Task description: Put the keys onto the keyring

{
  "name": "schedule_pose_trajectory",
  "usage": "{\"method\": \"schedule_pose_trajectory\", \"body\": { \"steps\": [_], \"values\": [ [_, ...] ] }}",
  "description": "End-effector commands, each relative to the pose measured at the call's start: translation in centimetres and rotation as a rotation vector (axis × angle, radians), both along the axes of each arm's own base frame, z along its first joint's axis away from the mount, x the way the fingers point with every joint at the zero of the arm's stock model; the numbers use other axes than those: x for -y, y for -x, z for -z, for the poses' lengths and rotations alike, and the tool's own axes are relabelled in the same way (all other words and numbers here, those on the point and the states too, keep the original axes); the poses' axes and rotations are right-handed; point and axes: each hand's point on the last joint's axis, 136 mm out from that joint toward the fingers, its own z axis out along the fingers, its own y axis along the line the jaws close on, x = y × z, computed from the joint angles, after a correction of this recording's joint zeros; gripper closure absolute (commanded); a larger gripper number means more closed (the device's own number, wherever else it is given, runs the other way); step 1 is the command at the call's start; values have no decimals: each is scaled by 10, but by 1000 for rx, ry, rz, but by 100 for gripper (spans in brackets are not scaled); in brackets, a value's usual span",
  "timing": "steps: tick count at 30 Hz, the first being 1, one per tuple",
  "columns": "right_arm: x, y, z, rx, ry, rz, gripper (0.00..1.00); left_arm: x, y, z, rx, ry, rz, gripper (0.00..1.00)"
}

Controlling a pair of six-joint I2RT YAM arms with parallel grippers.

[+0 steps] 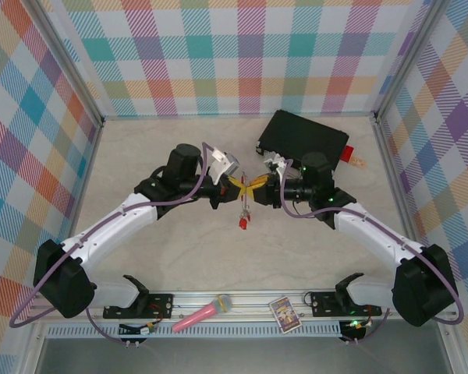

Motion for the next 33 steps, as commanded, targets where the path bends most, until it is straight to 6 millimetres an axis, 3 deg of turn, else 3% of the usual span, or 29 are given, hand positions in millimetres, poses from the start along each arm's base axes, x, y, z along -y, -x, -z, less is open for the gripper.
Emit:
{"method": "schedule_pose_trajectory", "body": {
  "steps": [1, 6, 14, 24, 26, 29, 33],
  "values": [
    [-1, 3, -24, 60, -53, 10, 65, 4, -15, -26, 78, 98, -55, 100],
    [8, -13, -22, 54, -55, 135, 48, 3, -19, -33, 99, 123, -82, 100],
    [26, -24, -23, 33, -123, 234, 35, 0, -19, -44, 122, 184, -117, 100],
    [40, -21, -42, 31, -214, 256, 41, 5, -21, -79, 170, 420, -126, 100],
    [42, -19, -48, 37, -234, 250, 43, 6, -19, -86, 194, 460, -125, 100],
    [42, -18, -58, 49, -259, 237, 56, 8, -16, -96, 228, 506, -122, 100],
    [41, -24, -63, 56, -254, 246, 59, 15, -12, -106, 262, 547, -108, 100]
  ]
}}
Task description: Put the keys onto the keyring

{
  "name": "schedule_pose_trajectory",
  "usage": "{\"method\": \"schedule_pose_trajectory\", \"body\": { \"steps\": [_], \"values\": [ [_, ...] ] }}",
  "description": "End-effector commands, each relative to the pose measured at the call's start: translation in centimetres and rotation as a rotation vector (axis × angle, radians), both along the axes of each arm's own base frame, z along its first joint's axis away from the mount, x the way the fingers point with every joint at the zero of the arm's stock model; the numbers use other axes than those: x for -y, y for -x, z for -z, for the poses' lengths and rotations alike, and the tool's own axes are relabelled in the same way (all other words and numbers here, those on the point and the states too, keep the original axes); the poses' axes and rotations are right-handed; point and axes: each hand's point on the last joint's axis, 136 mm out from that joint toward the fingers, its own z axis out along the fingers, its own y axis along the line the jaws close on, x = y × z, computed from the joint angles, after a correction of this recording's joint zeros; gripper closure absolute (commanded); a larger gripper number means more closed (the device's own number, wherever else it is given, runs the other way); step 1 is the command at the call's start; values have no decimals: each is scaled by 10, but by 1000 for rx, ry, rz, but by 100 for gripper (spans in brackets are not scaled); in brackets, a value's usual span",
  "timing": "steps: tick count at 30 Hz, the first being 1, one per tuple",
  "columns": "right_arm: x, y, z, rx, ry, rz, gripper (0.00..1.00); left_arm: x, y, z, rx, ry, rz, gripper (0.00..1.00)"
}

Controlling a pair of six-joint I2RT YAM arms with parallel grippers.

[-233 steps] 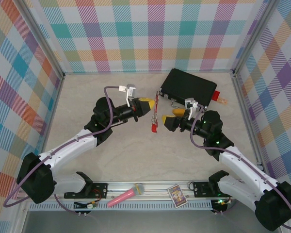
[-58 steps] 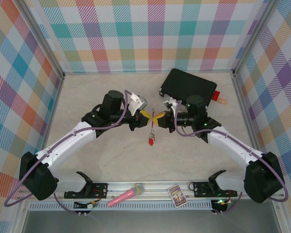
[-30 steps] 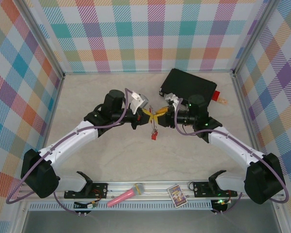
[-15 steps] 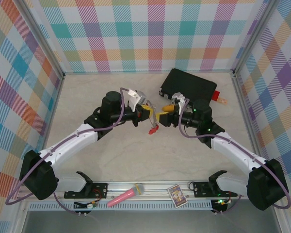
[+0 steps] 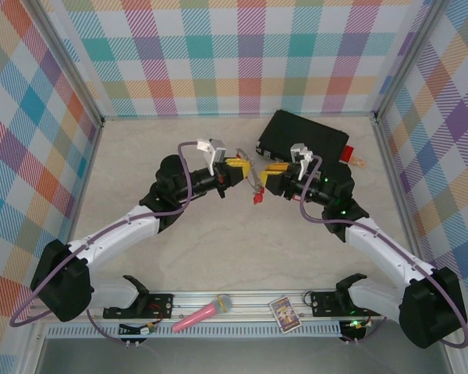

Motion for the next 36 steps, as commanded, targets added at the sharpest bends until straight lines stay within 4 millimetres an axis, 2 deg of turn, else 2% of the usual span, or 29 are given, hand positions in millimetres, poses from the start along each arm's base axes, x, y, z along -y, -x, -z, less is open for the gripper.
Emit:
{"method": "schedule_pose_trajectory", "body": {
  "steps": [1, 8, 13, 26, 29, 32, 36],
  "values": [
    [-2, 0, -21, 47, -27, -21, 59, 4, 6, -29, 93, 99, 8, 100],
    [-25, 16, -26, 20, -38, -206, 59, 12, 1, -28, 112, 125, 1, 100],
    [-37, 22, -24, 24, -18, -233, 56, 17, -1, -25, 101, 163, 15, 100],
    [-17, 7, -13, 37, 37, -44, 56, 13, 2, -14, 96, 144, -3, 100],
    [-11, 8, -16, 53, 34, -18, 59, 12, 2, -14, 96, 153, -3, 100],
    [-9, 14, -26, 53, 4, -68, 60, 12, 3, -15, 98, 162, 1, 100],
    [0, 6, -33, 30, -63, -56, 62, 11, 4, -16, 101, 173, 0, 100]
  ]
}}
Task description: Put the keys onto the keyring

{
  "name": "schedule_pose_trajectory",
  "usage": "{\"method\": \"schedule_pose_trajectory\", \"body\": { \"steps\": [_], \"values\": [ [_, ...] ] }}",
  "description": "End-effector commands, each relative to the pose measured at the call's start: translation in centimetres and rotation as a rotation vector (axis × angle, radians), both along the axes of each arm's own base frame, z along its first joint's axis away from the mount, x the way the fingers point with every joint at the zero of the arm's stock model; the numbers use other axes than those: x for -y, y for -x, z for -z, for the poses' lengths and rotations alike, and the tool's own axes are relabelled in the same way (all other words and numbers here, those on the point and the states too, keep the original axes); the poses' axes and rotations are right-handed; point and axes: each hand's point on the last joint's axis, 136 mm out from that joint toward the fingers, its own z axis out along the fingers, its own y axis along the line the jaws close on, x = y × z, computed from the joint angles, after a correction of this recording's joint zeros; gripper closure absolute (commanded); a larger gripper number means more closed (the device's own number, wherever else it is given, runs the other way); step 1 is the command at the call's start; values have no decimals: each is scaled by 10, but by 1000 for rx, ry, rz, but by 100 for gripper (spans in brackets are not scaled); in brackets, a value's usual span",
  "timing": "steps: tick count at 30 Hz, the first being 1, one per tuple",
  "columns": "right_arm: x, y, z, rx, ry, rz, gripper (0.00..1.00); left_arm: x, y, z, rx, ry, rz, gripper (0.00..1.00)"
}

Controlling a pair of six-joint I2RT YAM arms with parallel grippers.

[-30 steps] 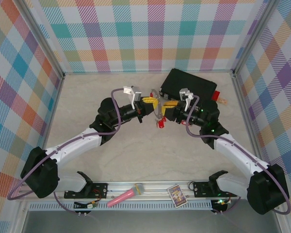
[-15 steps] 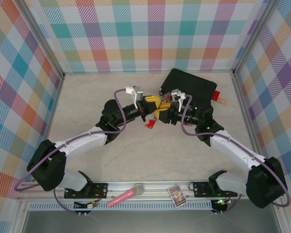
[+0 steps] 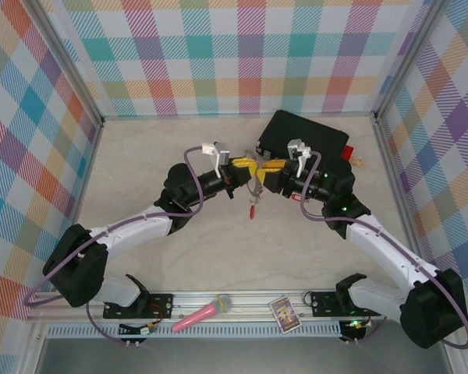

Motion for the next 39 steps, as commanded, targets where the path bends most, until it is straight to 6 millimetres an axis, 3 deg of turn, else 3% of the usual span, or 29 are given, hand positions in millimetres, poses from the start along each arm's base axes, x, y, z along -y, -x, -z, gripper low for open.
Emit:
{"method": "schedule_pose_trajectory", "body": {
  "steps": [1, 8, 27, 39],
  "values": [
    [8, 0, -14, 8, -77, -20, 62, -5, 11, -26, 71, 74, 5, 100],
    [9, -2, -22, -8, -149, -112, 69, -6, 13, -28, 74, 82, 5, 100],
    [-4, -5, -11, -45, -135, -233, 81, 1, 13, -30, 56, 97, 46, 100],
    [-13, 3, -17, -23, -127, -281, 80, 8, 14, -24, 39, 91, 68, 100]
  ]
}}
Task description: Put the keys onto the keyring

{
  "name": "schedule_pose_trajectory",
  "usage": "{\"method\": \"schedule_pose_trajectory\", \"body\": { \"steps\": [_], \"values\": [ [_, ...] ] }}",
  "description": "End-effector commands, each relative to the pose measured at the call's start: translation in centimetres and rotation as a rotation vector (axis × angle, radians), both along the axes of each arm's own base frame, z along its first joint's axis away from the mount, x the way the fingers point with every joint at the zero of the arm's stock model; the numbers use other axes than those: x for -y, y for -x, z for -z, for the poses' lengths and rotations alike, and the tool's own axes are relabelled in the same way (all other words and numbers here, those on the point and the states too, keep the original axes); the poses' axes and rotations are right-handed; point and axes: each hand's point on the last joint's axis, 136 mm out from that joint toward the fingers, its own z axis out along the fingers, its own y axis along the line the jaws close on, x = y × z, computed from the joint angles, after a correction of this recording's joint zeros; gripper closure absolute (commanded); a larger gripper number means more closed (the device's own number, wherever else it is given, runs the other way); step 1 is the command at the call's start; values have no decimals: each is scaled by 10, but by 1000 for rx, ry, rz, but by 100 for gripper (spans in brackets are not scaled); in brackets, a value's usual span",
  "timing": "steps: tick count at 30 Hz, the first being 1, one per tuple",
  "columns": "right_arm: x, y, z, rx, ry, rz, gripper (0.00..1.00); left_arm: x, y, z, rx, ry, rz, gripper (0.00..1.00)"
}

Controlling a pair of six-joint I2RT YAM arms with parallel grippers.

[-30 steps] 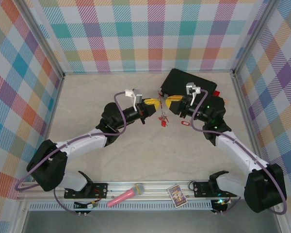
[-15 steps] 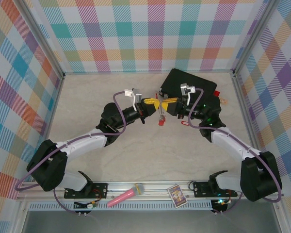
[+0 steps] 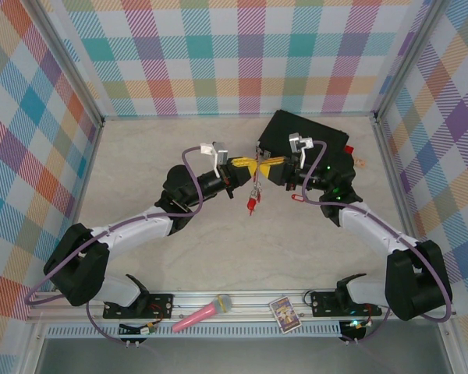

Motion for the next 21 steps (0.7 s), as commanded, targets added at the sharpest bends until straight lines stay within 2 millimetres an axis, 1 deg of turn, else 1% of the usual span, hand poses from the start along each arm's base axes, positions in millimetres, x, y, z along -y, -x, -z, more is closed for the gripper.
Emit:
{"method": "schedule_pose_trajectory", "body": {
  "steps": [1, 3, 6, 11, 16, 19, 20, 21],
  "values": [
    [-8, 9, -19, 79, -13, -51, 81, 8, 12, -18, 50, 46, 55, 100],
    [-9, 10, -19, 82, -12, -56, 82, 9, 12, -17, 48, 44, 58, 100],
    [-9, 11, -20, 91, -13, -54, 78, 10, 11, -14, 42, 38, 61, 100],
    [-9, 15, -23, 104, -16, -58, 76, 11, 11, -12, 33, 36, 63, 100],
    [-8, 15, -22, 106, -16, -52, 90, 11, 11, -14, 33, 41, 70, 100],
    [-7, 15, -22, 109, -18, -41, 93, 12, 12, -12, 31, 36, 74, 100],
    [-7, 15, -22, 112, -17, -39, 99, 13, 11, -11, 27, 33, 73, 100],
    [-7, 16, -23, 117, -16, -35, 100, 13, 10, -10, 22, 30, 72, 100]
  ]
}}
